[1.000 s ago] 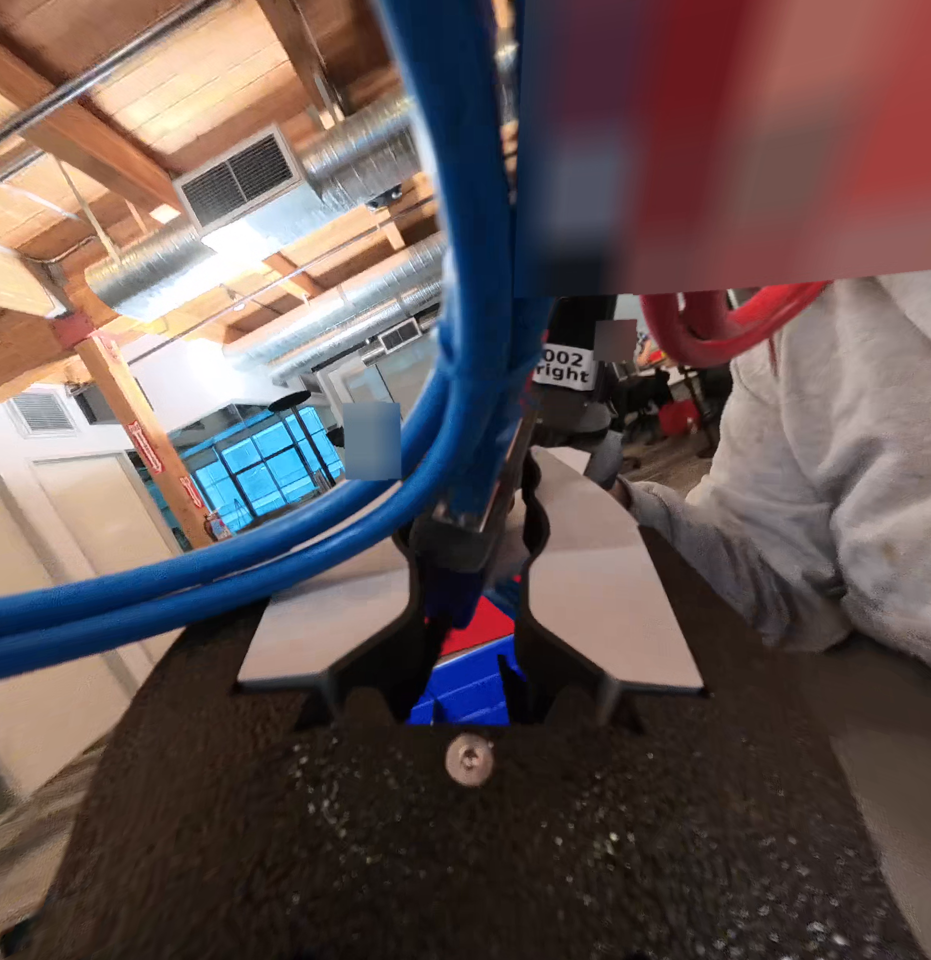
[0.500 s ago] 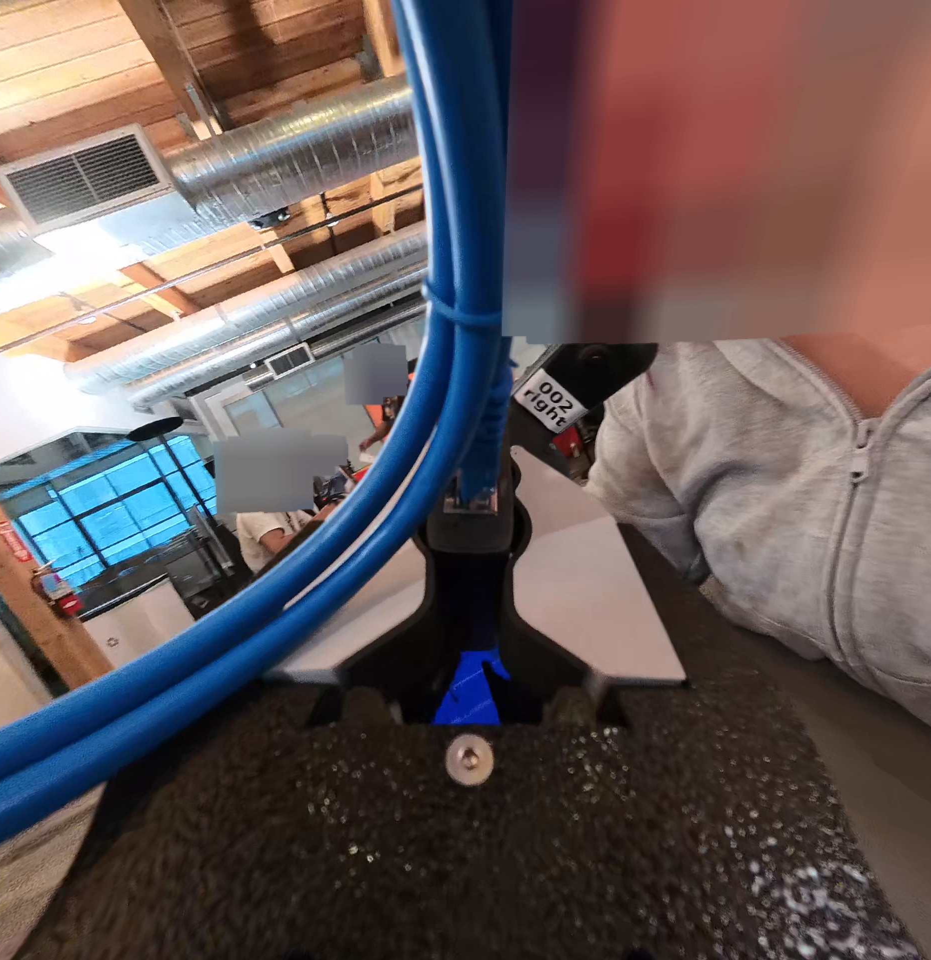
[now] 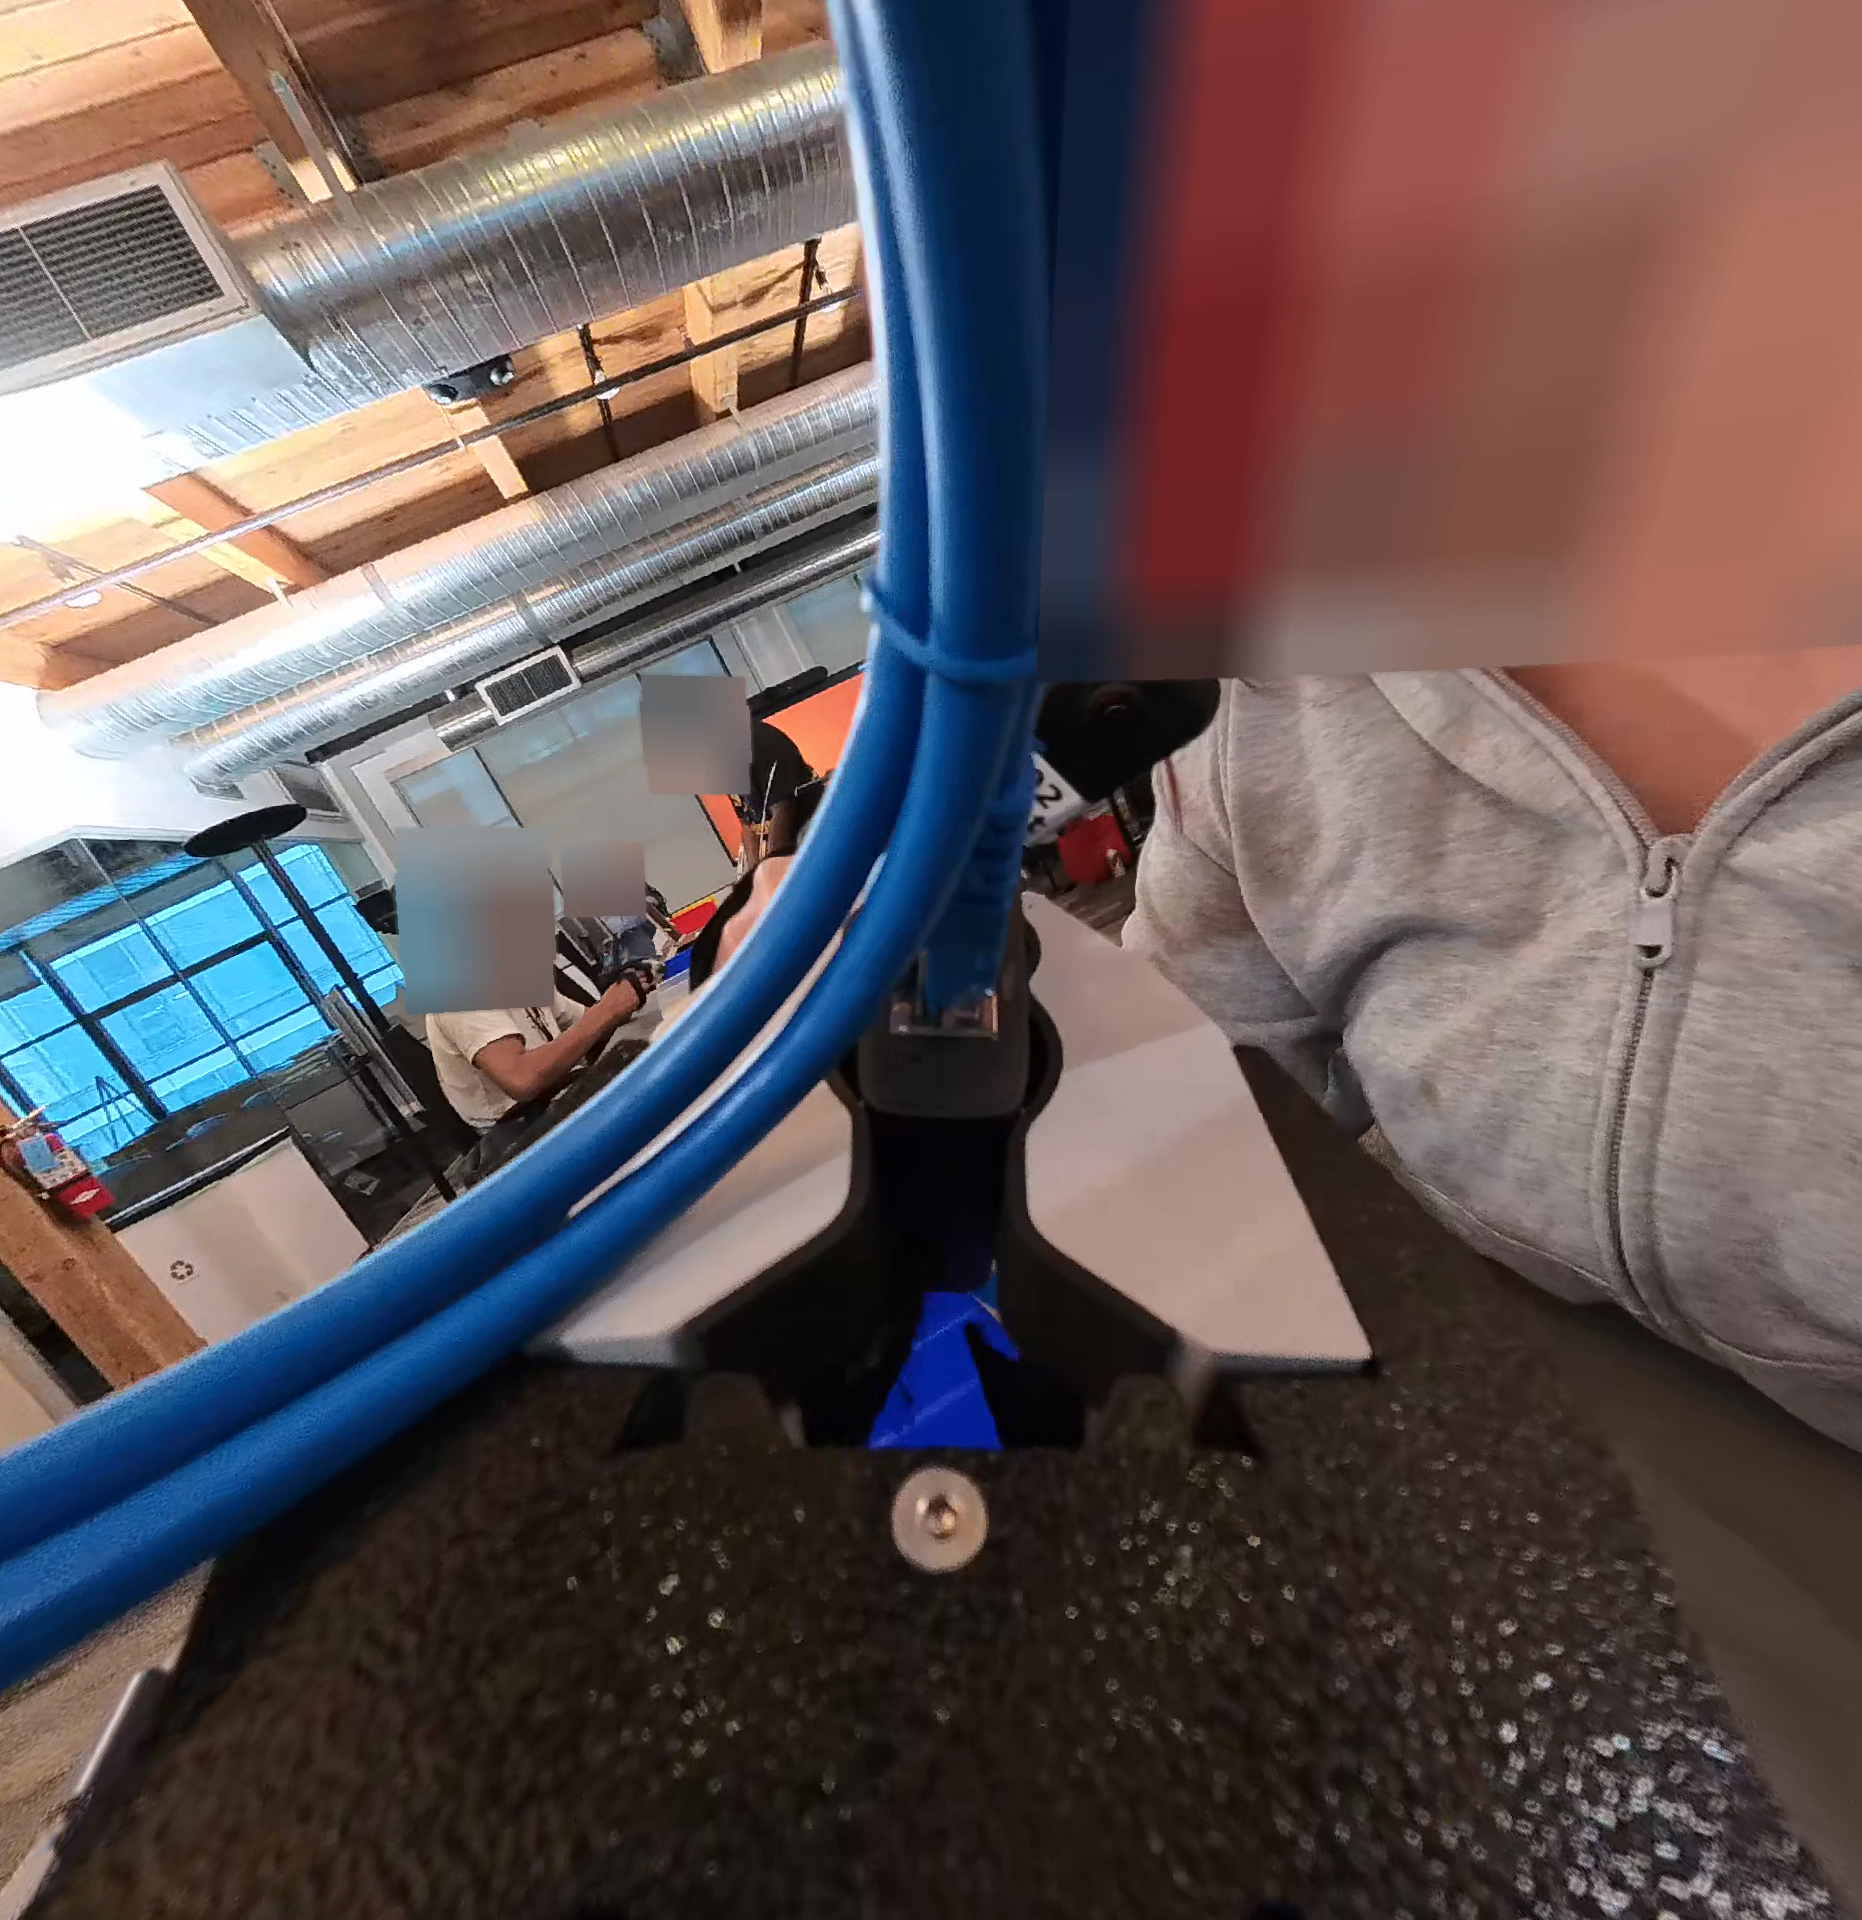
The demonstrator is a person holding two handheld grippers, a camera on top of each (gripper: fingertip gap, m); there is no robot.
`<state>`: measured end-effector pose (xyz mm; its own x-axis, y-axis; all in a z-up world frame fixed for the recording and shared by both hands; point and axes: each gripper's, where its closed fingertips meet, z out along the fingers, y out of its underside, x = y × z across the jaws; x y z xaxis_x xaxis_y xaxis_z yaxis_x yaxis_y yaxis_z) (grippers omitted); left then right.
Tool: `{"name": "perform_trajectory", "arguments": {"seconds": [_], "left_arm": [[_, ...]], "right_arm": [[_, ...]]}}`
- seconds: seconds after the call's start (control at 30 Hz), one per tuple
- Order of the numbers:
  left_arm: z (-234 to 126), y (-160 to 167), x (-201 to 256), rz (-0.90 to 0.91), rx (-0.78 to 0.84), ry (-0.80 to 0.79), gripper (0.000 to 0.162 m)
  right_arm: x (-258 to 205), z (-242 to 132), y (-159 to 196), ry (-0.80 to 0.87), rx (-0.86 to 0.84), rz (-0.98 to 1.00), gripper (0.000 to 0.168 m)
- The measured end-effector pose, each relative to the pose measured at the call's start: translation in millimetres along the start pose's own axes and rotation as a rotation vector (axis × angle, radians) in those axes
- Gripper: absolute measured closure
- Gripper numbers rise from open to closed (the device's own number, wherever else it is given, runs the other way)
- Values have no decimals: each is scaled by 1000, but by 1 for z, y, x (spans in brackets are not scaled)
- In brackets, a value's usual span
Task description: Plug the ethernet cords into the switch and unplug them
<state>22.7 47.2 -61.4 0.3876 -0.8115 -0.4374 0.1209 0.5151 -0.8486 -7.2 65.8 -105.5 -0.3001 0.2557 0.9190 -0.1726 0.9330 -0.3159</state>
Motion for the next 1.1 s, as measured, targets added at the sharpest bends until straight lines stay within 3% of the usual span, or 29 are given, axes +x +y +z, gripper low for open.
{"name": "perform_trajectory", "arguments": {"seconds": [0.13,0.2,0.27,0.47,0.57,0.67,0.83,0.93,1.1], "left_arm": [[1,-4,-5,52,-9,-51,139],[-28,-44,-13,90,153,-142,139],[-58,-63,-20,134,186,-244,139],[-58,-48,-28,133,67,-291,140],[-52,-37,-30,136,-11,-299,139],[-47,-37,-29,130,-11,-285,140],[-45,-27,-28,108,-54,-256,140],[-42,-22,-28,96,-55,-245,140],[-36,-14,-27,84,-68,-224,140]], "right_arm": [[6,-2,8,9,0,96,154],[21,-15,36,93,-124,99,155],[31,-33,45,118,-114,157,155],[47,-58,53,214,-184,151,155],[66,-108,78,360,-307,165,156],[72,-181,112,445,-473,228,156],[57,-288,157,467,-753,343,156],[43,-327,180,467,-887,389,155],[21,-350,213,444,-1031,403,156]]}}
